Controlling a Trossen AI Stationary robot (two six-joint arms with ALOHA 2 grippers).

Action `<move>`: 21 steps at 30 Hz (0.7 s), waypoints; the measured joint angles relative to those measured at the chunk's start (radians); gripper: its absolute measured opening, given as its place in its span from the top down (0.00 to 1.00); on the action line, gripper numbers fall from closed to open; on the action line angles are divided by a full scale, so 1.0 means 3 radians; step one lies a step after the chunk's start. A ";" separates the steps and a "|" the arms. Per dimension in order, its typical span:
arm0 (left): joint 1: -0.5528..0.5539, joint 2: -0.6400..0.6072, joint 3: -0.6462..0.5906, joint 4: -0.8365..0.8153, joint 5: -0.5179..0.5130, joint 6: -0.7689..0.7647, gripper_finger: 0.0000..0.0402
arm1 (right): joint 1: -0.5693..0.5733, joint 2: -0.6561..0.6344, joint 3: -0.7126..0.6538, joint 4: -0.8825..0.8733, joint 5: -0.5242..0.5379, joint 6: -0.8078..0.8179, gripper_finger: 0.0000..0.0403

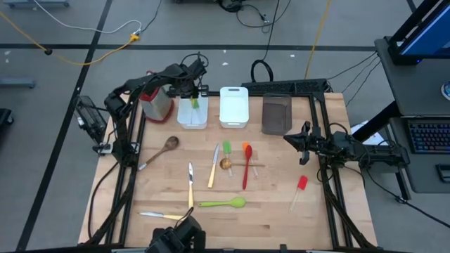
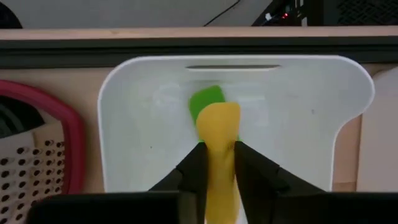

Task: Pick & Place Kitchen Items
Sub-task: Put the yellow spatula into the left white bin, then put the green spatula into the left white bin

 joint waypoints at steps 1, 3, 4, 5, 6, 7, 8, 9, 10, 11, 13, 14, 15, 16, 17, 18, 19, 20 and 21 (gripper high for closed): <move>0.0000 0.0000 0.0000 0.0000 -0.0001 0.0005 0.79 | -0.0001 0.0000 0.0000 0.0000 0.0000 0.0000 0.99; 0.0001 0.0000 0.0000 0.0000 -0.0002 0.0006 0.75 | 0.0000 0.0000 0.0000 0.0000 0.0000 0.0000 0.99; 0.0001 0.0000 0.0000 0.0000 -0.0002 0.0006 0.73 | 0.0000 0.0000 0.0000 0.0000 0.0000 0.0000 0.99; 0.0001 0.0000 0.0000 0.0000 -0.0003 0.0007 0.70 | 0.0000 0.0000 0.0000 0.0000 0.0000 0.0000 0.99; 0.0001 0.0000 0.0000 0.0000 -0.0011 0.0007 0.69 | 0.0001 0.0000 -0.0001 0.0000 0.0000 0.0000 0.99; 0.0000 0.0000 0.0000 -0.0001 -0.0032 0.0007 0.67 | 0.0000 0.0000 0.0000 0.0000 0.0000 0.0000 0.99; 0.0001 0.0000 0.0000 0.0000 -0.0059 0.0008 0.65 | -0.0001 0.0000 0.0000 0.0000 -0.0001 0.0000 0.99; 0.0001 0.0000 0.0000 0.0000 -0.0087 0.0008 0.63 | 0.0000 0.0000 -0.0001 0.0000 0.0000 0.0000 0.99; 0.0001 0.0000 0.0000 0.0000 -0.0108 0.0016 0.62 | 0.0001 0.0000 -0.0001 0.0000 0.0000 0.0000 0.99; 0.0001 0.0000 0.0000 0.0000 -0.0119 0.0051 0.61 | -0.0001 0.0000 0.0000 0.0000 0.0000 0.0000 0.99; 0.0009 0.0000 0.0000 0.0008 -0.0116 0.0124 0.58 | 0.0000 0.0000 0.0000 0.0000 0.0000 0.0000 0.99; 0.0011 0.0000 0.0000 0.0009 -0.0101 0.0163 0.57 | 0.0000 0.0000 0.0000 0.0000 -0.0001 0.0000 0.99; 0.0014 -0.0007 0.0000 0.0008 -0.0078 0.0194 0.56 | -0.0001 0.0000 0.0000 0.0000 0.0000 0.0000 0.99; 0.0017 -0.0020 0.0000 0.0009 -0.0059 0.0224 0.56 | 0.0001 0.0000 0.0000 0.0000 0.0000 0.0000 0.99; 0.0017 -0.0039 0.0000 0.0012 -0.0028 0.0257 0.56 | 0.0000 0.0000 0.0000 0.0000 0.0000 0.0000 0.99; 0.0017 -0.0061 0.0000 0.0021 0.0015 0.0282 0.55 | 0.0000 0.0000 0.0000 0.0000 0.0000 0.0000 0.99; 0.0017 -0.0089 0.0000 0.0029 0.0057 0.0309 0.56 | 0.0000 0.0000 0.0000 0.0000 0.0000 0.0000 0.99; 0.0017 -0.0120 0.0000 0.0036 0.0101 0.0344 0.56 | 0.0000 0.0000 0.0000 0.0000 0.0000 0.0000 0.99; 0.0015 -0.0158 0.0000 0.0043 0.0123 0.0376 0.56 | 0.0000 0.0000 0.0000 0.0000 0.0000 0.0000 0.99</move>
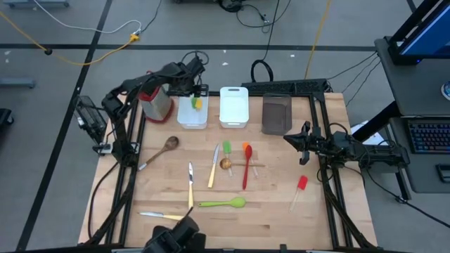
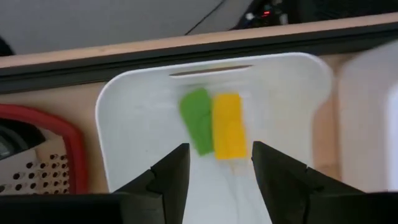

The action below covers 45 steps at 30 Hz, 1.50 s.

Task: Pick & Place Kitchen Items
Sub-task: Put the green spatula into the left white bin

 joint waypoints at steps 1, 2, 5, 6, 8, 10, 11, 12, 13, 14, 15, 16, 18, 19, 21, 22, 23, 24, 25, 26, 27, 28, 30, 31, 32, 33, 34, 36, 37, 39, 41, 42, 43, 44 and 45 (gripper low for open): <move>-0.0008 -0.0042 0.0000 0.0023 0.0033 0.0035 0.57 | 0.0001 0.0000 0.0000 0.0000 -0.0001 0.0000 0.99; -0.0018 -0.0088 0.0000 0.0063 0.0076 0.0076 0.57 | 0.0000 0.0000 0.0000 0.0000 0.0000 0.0000 0.99; -0.0062 -0.0257 0.0000 0.0157 0.0167 0.0173 0.59 | 0.0001 0.0000 0.0000 0.0000 0.0000 0.0000 0.99; -0.0093 -0.0315 0.0000 0.0160 0.0176 0.0200 0.60 | 0.0000 0.0000 -0.0001 0.0000 0.0000 0.0000 0.99; -0.0162 -0.0423 0.0000 0.0173 0.0210 0.0223 0.61 | 0.0000 0.0000 0.0000 0.0000 -0.0001 0.0000 0.99; -0.0259 -0.0525 0.0000 0.0171 0.0228 0.0223 0.61 | 0.0001 0.0000 0.0000 0.0000 0.0000 0.0000 0.99; -0.0324 -0.0569 0.0000 0.0187 0.0227 0.0223 0.61 | 0.0000 0.0000 0.0000 0.0000 0.0000 -0.0001 0.99; -0.0394 -0.0607 0.0000 0.0207 0.0227 0.0221 0.61 | 0.0000 0.0000 0.0000 0.0000 0.0000 -0.0005 0.99; -0.0468 -0.0641 0.0000 0.0215 0.0228 0.0215 0.61 | 0.0000 0.0000 0.0000 0.0000 0.0000 -0.0011 0.99; -0.0549 -0.0665 0.0000 0.0214 0.0231 0.0207 0.61 | 0.0000 0.0000 0.0000 0.0000 0.0000 -0.0011 0.99; -0.0638 -0.0678 0.0000 0.0225 0.0234 0.0205 0.61 | 0.0001 0.0000 0.0000 0.0000 0.0000 -0.0011 0.99; -0.0724 -0.0688 0.0000 0.0242 0.0238 0.0199 0.61 | 0.0000 0.0000 0.0000 0.0000 -0.0001 -0.0013 0.99; -0.0893 -0.0701 0.0000 0.0235 0.0240 0.0174 0.61 | 0.0000 0.0000 0.0000 0.0000 0.0000 -0.0013 0.99; -0.0979 -0.0706 0.0000 0.0239 0.0240 0.0135 0.61 | 0.0000 0.0000 0.0000 0.0001 0.0000 -0.0013 0.99; -0.1156 -0.0706 0.0000 0.0243 0.0240 0.0030 0.61 | 0.0000 0.0000 0.0000 0.0001 0.0000 -0.0013 0.99; -0.1241 -0.0706 0.0000 0.0244 0.0240 -0.0033 0.61 | 0.0000 0.0000 -0.0001 0.0007 0.0000 -0.0013 0.99; -0.1328 -0.0705 0.0000 0.0255 0.0239 -0.0098 0.61 | 0.0000 0.0000 0.0000 0.0011 0.0000 -0.0013 0.99; -0.1413 -0.0705 0.0000 0.0281 0.0239 -0.0172 0.61 | 0.0001 0.0000 0.0000 0.0014 -0.0001 -0.0013 0.99; -0.1496 -0.0706 0.0000 0.0319 0.0238 -0.0267 0.61 | 0.0000 0.0000 0.0000 0.0022 0.0000 -0.0013 0.99; -0.1580 -0.0706 0.0000 0.0355 0.0238 -0.0382 0.61 | 0.0000 0.0000 0.0000 0.0027 0.0000 -0.0013 0.99; -0.1664 -0.0706 0.0000 0.0389 0.0237 -0.0498 0.61 | 0.0000 0.0000 0.0000 0.0028 0.0000 -0.0013 0.99; -0.1741 -0.0705 0.0000 0.0430 0.0237 -0.0603 0.61 | 0.0001 0.0000 0.0000 0.0028 -0.0001 -0.0013 0.99; -0.1896 -0.0705 0.0000 0.0544 0.0229 -0.0810 0.61 | 0.0000 0.0000 -0.0001 0.0029 0.0000 0.0000 0.99; -0.1963 -0.0705 0.0000 0.0616 0.0226 -0.0921 0.61 | 0.0001 0.0000 0.0000 0.0029 -0.0001 0.0003 0.99; -0.2027 -0.0704 0.0000 0.0695 0.0222 -0.1039 0.61 | 0.0000 0.0000 0.0000 0.0029 -0.0001 0.0004 0.99; -0.2098 -0.0688 0.0000 0.0778 0.0194 -0.1140 0.61 | 0.0000 0.0000 0.0000 0.0028 0.0000 0.0004 0.99; -0.2167 -0.0668 0.0000 0.0878 0.0146 -0.1237 0.61 | 0.0000 0.0000 0.0000 0.0029 0.0000 0.0004 0.99; -0.2290 -0.0634 0.0000 0.1002 0.0044 -0.1368 0.61 | 0.0001 0.0000 0.0000 0.0029 -0.0001 0.0000 0.99; -0.2354 -0.0587 -0.0001 0.1067 -0.0017 -0.1439 0.61 | 0.0000 0.0000 0.0000 0.0029 0.0000 0.0001 0.99; -0.2455 -0.0509 0.0002 0.1216 -0.0100 -0.1612 0.61 | 0.0000 0.0000 0.0000 0.0029 -0.0002 0.0000 0.99; -0.2535 -0.0399 -0.0001 0.1233 -0.0118 -0.1754 0.61 | 0.0001 -0.0001 0.0000 0.0035 -0.0001 0.0000 0.99; -0.2565 -0.0346 -0.0001 0.1300 -0.0120 -0.1837 0.61 | 0.0000 -0.0001 0.0000 0.0037 -0.0003 0.0000 0.99; -0.2588 -0.0293 -0.0001 0.1324 -0.0123 -0.1936 0.61 | 0.0000 0.0000 -0.0001 0.0036 -0.0004 0.0000 0.99; -0.2601 -0.0242 -0.0001 0.1303 -0.0123 -0.2032 0.61 | 0.0001 0.0000 -0.0001 0.0042 -0.0004 0.0000 0.99; -0.2606 -0.0196 -0.0001 0.1288 -0.0125 -0.2121 0.61 | 0.0000 -0.0001 -0.0001 0.0049 -0.0001 0.0000 0.99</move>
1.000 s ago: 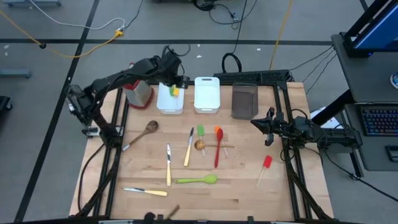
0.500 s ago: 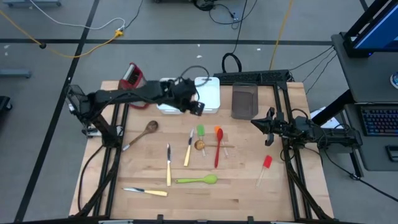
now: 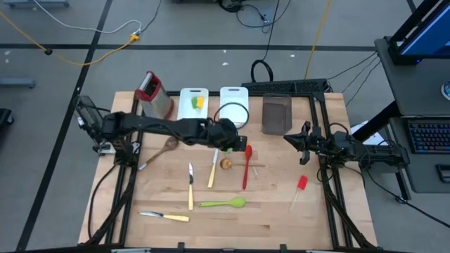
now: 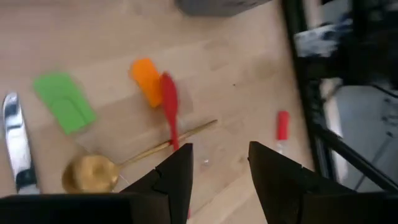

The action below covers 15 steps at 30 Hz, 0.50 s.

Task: Pick & Place Kitchen Items
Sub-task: Put the green spatula into the left white bin

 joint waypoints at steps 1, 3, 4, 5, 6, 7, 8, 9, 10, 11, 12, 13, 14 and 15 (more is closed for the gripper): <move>0.0001 0.0054 0.0000 0.0005 0.0000 -0.0076 0.61 | 0.0000 0.0000 0.0000 -0.0002 -0.0002 0.0000 0.99; 0.0026 0.0142 0.0000 -0.0032 0.0001 -0.0141 0.61 | 0.0001 0.0000 0.0000 -0.0003 -0.0001 0.0000 0.99; 0.0053 0.0201 0.0000 -0.0047 0.0002 -0.0136 0.61 | 0.0001 0.0000 0.0000 -0.0003 -0.0001 0.0000 0.99; 0.0084 0.0237 0.0000 -0.0044 0.0012 -0.0106 0.61 | 0.0000 0.0000 0.0000 -0.0003 -0.0001 0.0000 0.99; 0.0124 0.0263 0.0000 -0.0079 0.0055 -0.0070 0.61 | 0.0000 0.0001 0.0000 -0.0006 -0.0001 0.0000 0.99; 0.0174 0.0291 -0.0001 -0.0136 0.0120 -0.0065 0.61 | 0.0001 0.0000 0.0000 -0.0006 0.0000 0.0000 0.99; 0.0224 0.0312 -0.0001 -0.0154 0.0177 -0.0063 0.61 | 0.0001 0.0000 0.0000 -0.0008 0.0000 0.0000 0.99; 0.0273 0.0320 -0.0001 -0.0166 0.0227 -0.0050 0.61 | 0.0000 0.0001 0.0000 -0.0013 -0.0002 -0.0001 0.99; 0.0320 0.0326 -0.0001 -0.0220 0.0241 -0.0035 0.61 | 0.0000 0.0000 0.0000 -0.0018 -0.0001 0.0000 0.99; 0.0360 0.0339 -0.0001 -0.0292 0.0246 -0.0015 0.61 | 0.0001 0.0000 0.0000 -0.0019 0.0000 -0.0001 0.99; 0.0405 0.0346 -0.0001 -0.0339 0.0251 -0.0009 0.61 | 0.0001 0.0000 0.0000 -0.0022 -0.0001 -0.0001 0.99; 0.0438 0.0355 -0.0001 -0.0390 0.0255 -0.0018 0.61 | 0.0000 0.0001 0.0000 -0.0028 -0.0001 -0.0001 0.99; 0.0462 0.0362 -0.0001 -0.0456 0.0265 -0.0033 0.61 | 0.0001 0.0001 0.0000 -0.0029 0.0001 0.0000 0.99; 0.0474 0.0385 -0.0001 -0.0508 0.0268 -0.0044 0.61 | 0.0000 0.0001 0.0000 -0.0029 0.0002 -0.0001 0.99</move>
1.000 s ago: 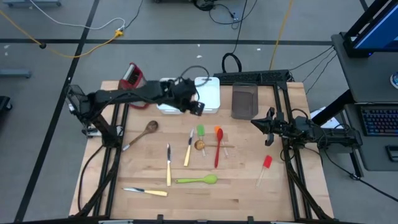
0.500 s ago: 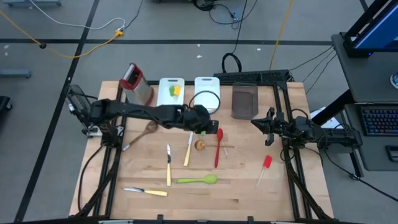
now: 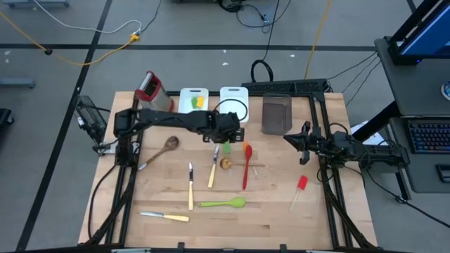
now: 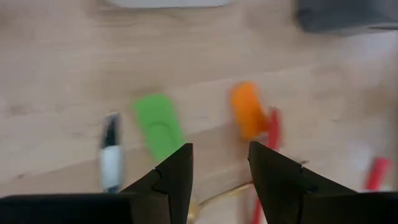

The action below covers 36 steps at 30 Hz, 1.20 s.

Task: Pick & Place Kitchen Items
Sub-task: Put the green spatula into the left white bin

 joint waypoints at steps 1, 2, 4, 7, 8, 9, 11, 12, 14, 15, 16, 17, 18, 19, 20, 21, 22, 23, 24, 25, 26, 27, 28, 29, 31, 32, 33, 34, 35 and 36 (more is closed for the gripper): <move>0.0001 0.0024 0.0001 0.0005 0.0000 0.0001 0.61 | 0.0001 0.0000 0.0000 -0.0002 -0.0002 0.0000 0.99; -0.0003 0.0040 0.0001 0.0006 0.0006 0.0006 0.61 | 0.0001 0.0000 0.0000 -0.0004 -0.0002 0.0000 0.99; -0.0017 0.0098 0.0001 -0.0012 0.0023 0.0027 0.61 | 0.0001 0.0000 0.0000 0.0000 0.0007 0.0000 0.99; -0.0032 0.0172 0.0001 -0.0046 0.0085 0.0035 0.61 | 0.0000 0.0000 0.0000 -0.0006 0.0002 0.0000 0.99; -0.0032 0.0212 0.0001 -0.0059 0.0088 0.0032 0.61 | 0.0001 0.0000 0.0000 -0.0001 0.0004 0.0000 0.99; -0.0030 0.0226 0.0003 -0.0111 0.0086 0.0022 0.61 | 0.0001 0.0000 0.0000 -0.0005 0.0004 0.0000 0.99; -0.0030 0.0245 0.0001 -0.0188 0.0063 0.0018 0.61 | 0.0001 0.0000 0.0000 -0.0010 0.0002 0.0000 0.99; -0.0030 0.0247 0.0001 -0.0190 0.0018 0.0026 0.61 | 0.0001 0.0000 0.0000 -0.0001 0.0005 0.0000 0.99; -0.0030 0.0264 0.0005 -0.0120 -0.0057 0.0081 0.61 | 0.0001 0.0000 0.0000 -0.0002 0.0004 -0.0001 0.99; -0.0030 0.0275 0.0004 -0.0082 -0.0067 0.0117 0.61 | 0.0000 0.0000 0.0000 -0.0002 0.0003 0.0000 0.99; -0.0030 0.0279 0.0001 -0.0042 -0.0062 0.0126 0.61 | 0.0000 0.0000 0.0000 0.0000 0.0003 0.0000 0.99; -0.0030 0.0279 0.0000 -0.0008 -0.0061 0.0123 0.61 | 0.0000 0.0000 0.0000 0.0000 0.0001 0.0000 0.99; -0.0035 0.0277 0.0000 0.0057 -0.0062 0.0121 0.61 | 0.0000 0.0000 0.0000 -0.0001 0.0001 0.0000 0.99; -0.0040 0.0274 0.0003 0.0115 -0.0080 0.0142 0.61 | 0.0001 0.0000 0.0000 -0.0001 0.0001 -0.0001 0.99; -0.0045 0.0274 0.0004 0.0148 -0.0094 0.0180 0.61 | 0.0001 0.0000 0.0000 -0.0001 0.0000 0.0000 0.99; -0.0051 0.0275 0.0004 0.0158 -0.0099 0.0229 0.61 | 0.0000 0.0000 0.0000 -0.0001 0.0000 0.0000 0.99; -0.0052 0.0277 0.0003 0.0154 -0.0094 0.0261 0.61 | 0.0000 0.0000 0.0000 -0.0001 0.0000 0.0000 0.99; -0.0052 0.0277 0.0003 0.0152 -0.0092 0.0266 0.61 | 0.0001 0.0000 0.0000 -0.0001 0.0000 0.0000 0.99; -0.0054 0.0277 0.0003 0.0151 -0.0085 0.0256 0.61 | 0.0000 0.0000 0.0000 -0.0001 0.0000 0.0000 0.99; -0.0055 0.0275 0.0003 0.0132 -0.0068 0.0214 0.61 | 0.0001 0.0000 0.0000 -0.0001 0.0000 0.0000 0.99; -0.0054 0.0275 0.0003 0.0102 -0.0055 0.0175 0.61 | 0.0001 0.0000 0.0000 -0.0001 0.0000 0.0000 0.99; -0.0054 0.0276 0.0003 0.0077 -0.0053 0.0164 0.61 | 0.0000 0.0000 0.0000 -0.0001 -0.0001 -0.0001 0.99; -0.0054 0.0277 0.0003 0.0079 -0.0053 0.0167 0.61 | 0.0001 0.0000 0.0000 -0.0001 0.0000 0.0000 0.99; -0.0054 0.0277 0.0003 0.0090 -0.0053 0.0169 0.61 | 0.0001 0.0000 0.0000 -0.0001 0.0000 0.0000 0.99; -0.0054 0.0275 0.0003 0.0096 -0.0053 0.0152 0.61 | 0.0000 0.0000 0.0000 -0.0001 0.0000 0.0000 0.99; -0.0054 0.0275 0.0003 0.0091 -0.0052 0.0128 0.60 | 0.0001 0.0000 0.0000 -0.0001 0.0000 0.0000 0.99; -0.0054 0.0275 0.0003 0.0086 -0.0050 0.0089 0.59 | 0.0000 0.0000 0.0000 -0.0001 0.0000 0.0000 0.99; -0.0054 0.0275 0.0003 0.0082 -0.0048 0.0064 0.58 | 0.0000 0.0000 0.0000 -0.0001 0.0000 0.0000 0.99; -0.0054 0.0275 0.0003 0.0069 -0.0053 0.0035 0.55 | 0.0001 0.0000 0.0000 -0.0001 -0.0001 0.0000 0.99; -0.0054 0.0275 0.0003 0.0041 -0.0055 -0.0003 0.52 | 0.0000 0.0000 0.0000 -0.0001 0.0000 0.0000 0.99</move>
